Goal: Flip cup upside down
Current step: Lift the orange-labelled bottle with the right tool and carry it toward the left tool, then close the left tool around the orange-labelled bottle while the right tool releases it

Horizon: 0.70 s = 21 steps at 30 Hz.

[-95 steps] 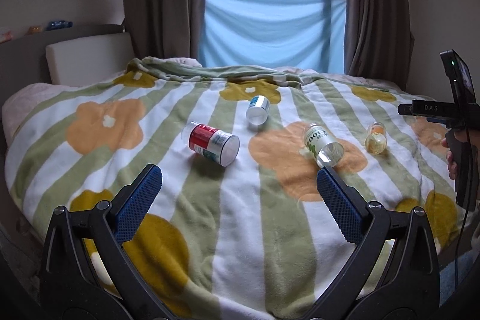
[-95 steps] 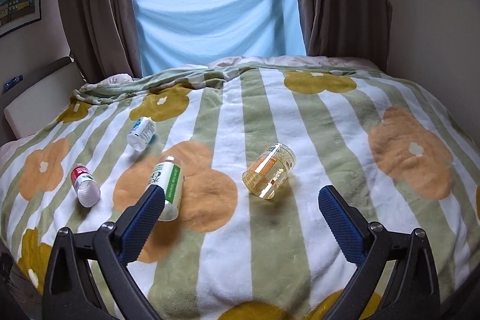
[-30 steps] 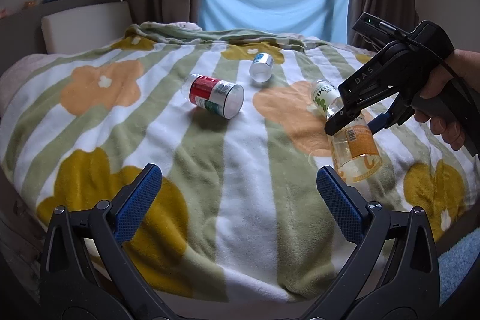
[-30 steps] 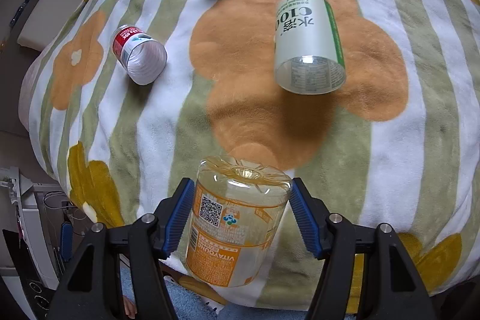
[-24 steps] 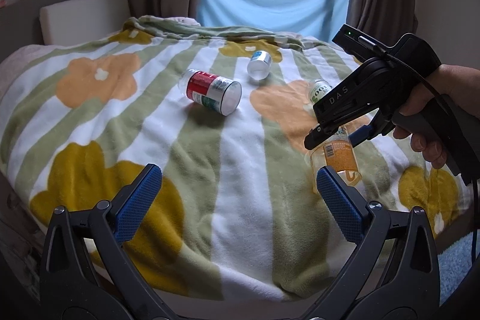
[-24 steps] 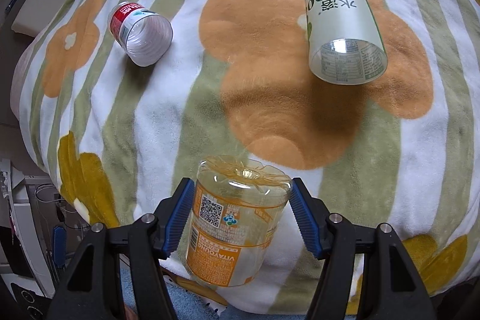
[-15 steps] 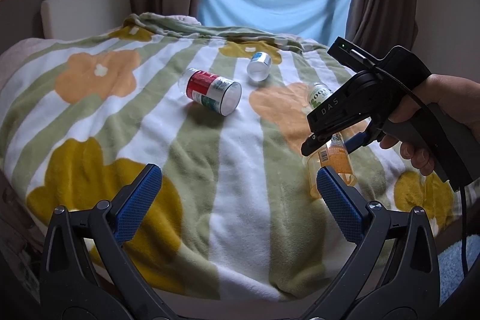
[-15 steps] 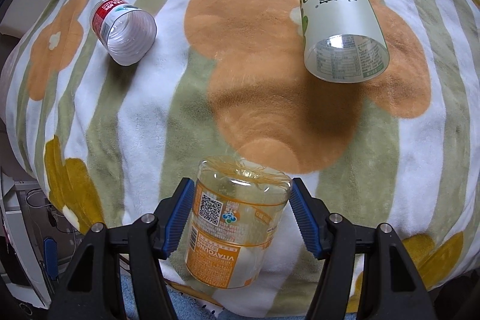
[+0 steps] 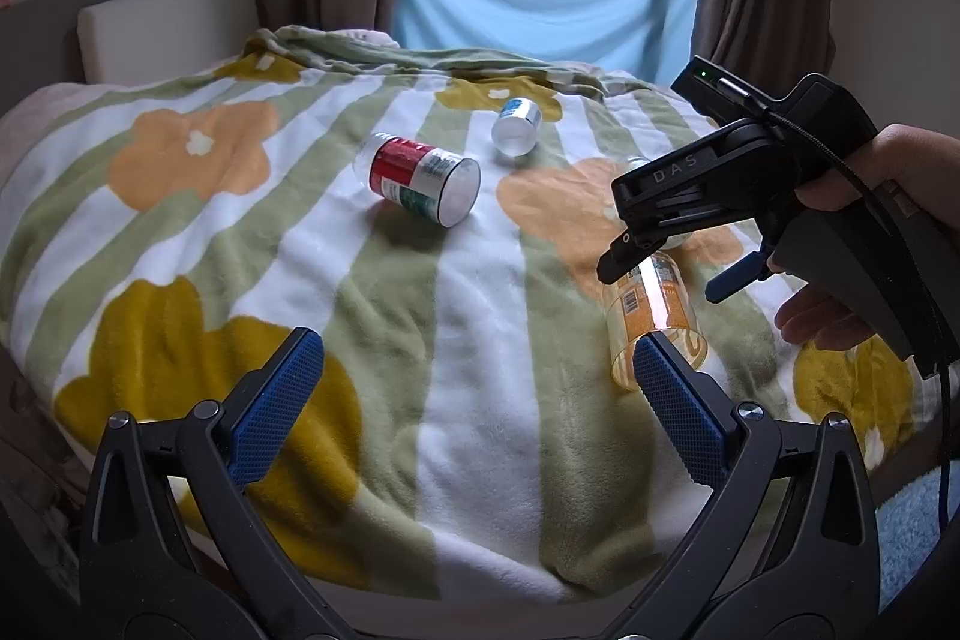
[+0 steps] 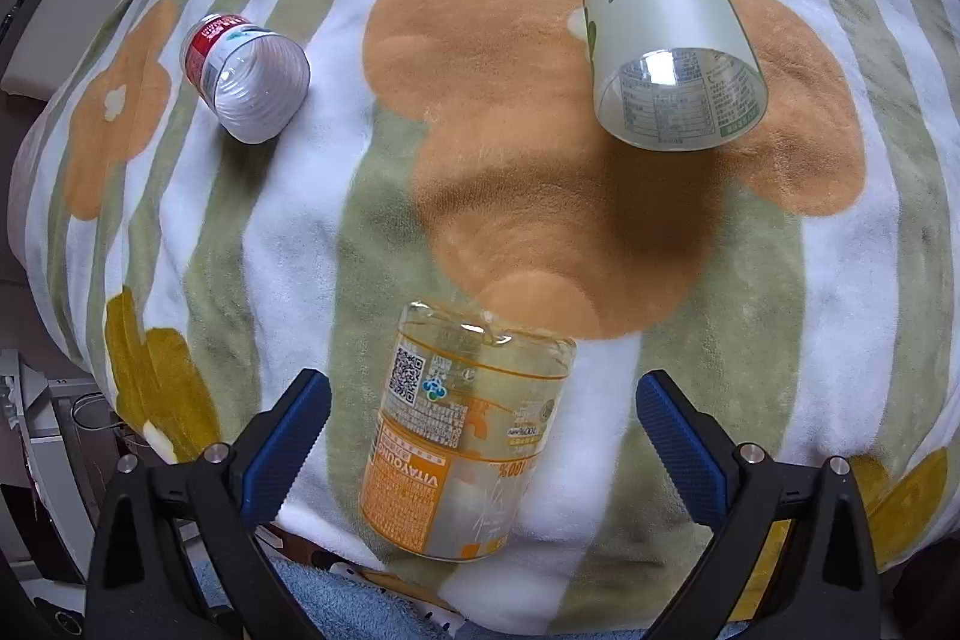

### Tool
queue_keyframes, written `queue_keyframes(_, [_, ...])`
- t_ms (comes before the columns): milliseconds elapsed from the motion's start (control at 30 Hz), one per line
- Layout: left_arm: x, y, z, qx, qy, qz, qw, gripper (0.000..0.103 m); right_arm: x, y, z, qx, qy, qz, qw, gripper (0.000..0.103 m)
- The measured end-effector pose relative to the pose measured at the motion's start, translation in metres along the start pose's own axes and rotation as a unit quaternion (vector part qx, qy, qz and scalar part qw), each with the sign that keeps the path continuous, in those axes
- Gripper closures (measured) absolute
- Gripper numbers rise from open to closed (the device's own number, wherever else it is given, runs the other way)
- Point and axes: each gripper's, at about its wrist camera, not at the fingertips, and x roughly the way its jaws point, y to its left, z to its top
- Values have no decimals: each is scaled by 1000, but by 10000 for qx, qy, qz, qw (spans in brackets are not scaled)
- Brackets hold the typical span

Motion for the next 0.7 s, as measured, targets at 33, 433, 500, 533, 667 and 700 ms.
queue_keyframes(33, [0, 0, 0, -12, 18, -19, 10000, 0, -5, -1, -2, -6, -66, 51, 10000, 1])
queue_keyframes(433, [4, -17, 49, 485, 522, -522, 9961, 0, -122, -21, -92, -903, -1904, 53, 9775, 1])
queue_keyframes(500, [11, -25, 65, 584, 799, -723, 9925, 0, -136, -24, -112, -1236, -2372, -332, 9630, 1])
queue_keyframes(533, [16, -29, 73, 614, 950, -865, 9898, 0, -142, -26, -122, -1352, -2604, -507, 9546, 1])
queue_keyframes(667, [53, -56, 98, 760, 1892, -1255, 9709, 0, -146, -44, -153, -1603, -3094, -670, 9349, 1])
queue_keyframes(700, [64, -64, 100, 790, 2104, -1244, 9664, 0, -143, -49, -159, -1641, -3137, -674, 9328, 1])
